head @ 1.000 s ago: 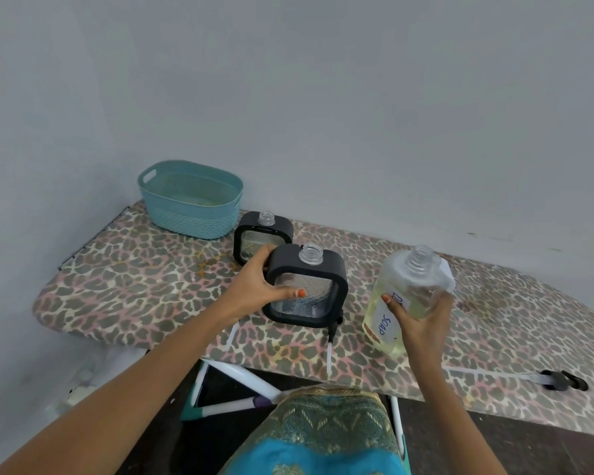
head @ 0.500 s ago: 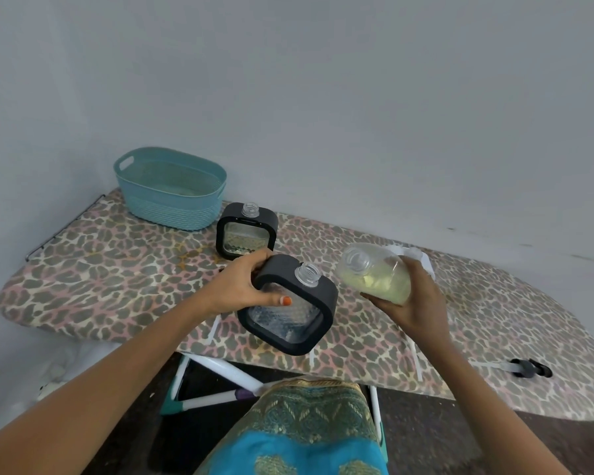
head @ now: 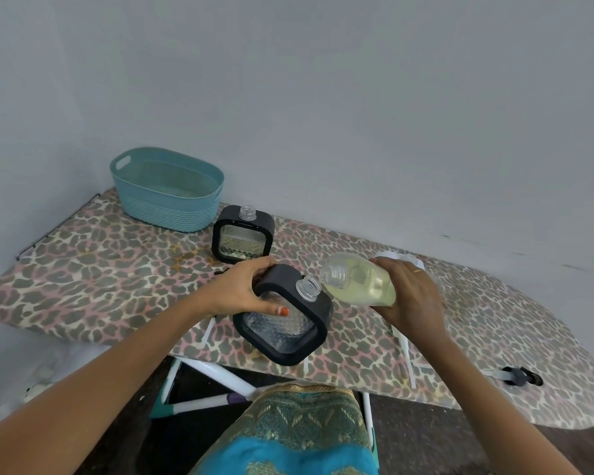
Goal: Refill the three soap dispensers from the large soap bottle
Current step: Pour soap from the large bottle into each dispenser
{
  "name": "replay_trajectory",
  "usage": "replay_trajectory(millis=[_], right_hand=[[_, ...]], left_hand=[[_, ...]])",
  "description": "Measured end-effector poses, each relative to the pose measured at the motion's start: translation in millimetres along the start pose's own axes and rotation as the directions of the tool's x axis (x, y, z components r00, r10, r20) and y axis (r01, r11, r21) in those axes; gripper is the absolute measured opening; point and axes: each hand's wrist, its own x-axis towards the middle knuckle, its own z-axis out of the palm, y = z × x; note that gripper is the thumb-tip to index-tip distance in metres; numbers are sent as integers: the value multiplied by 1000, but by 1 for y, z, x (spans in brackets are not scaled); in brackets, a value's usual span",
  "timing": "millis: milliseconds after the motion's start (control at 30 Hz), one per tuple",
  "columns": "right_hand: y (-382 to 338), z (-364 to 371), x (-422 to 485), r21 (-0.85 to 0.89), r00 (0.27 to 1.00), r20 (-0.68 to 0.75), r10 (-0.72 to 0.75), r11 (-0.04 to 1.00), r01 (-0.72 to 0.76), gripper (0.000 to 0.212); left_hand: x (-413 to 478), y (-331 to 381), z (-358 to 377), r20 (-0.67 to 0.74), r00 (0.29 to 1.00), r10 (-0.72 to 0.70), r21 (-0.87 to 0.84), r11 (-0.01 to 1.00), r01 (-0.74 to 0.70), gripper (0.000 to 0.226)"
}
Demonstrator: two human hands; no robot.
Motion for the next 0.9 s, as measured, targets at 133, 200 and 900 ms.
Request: replay_trajectory(millis=[133, 200, 900], right_hand=[[1, 0, 3, -42, 999, 16, -49, 998, 49, 47], [2, 1, 4, -59, 997, 27, -79, 995, 80, 48], [8, 2, 14, -167, 980, 54, -189, 966, 195, 72]], left_hand=[[0, -4, 0, -7, 1000, -2, -2, 1000, 2, 71], [1, -5, 1, -10, 1000, 4, 6, 1000, -4, 74], [1, -14, 5, -42, 999, 14, -6, 1000, -14, 69]])
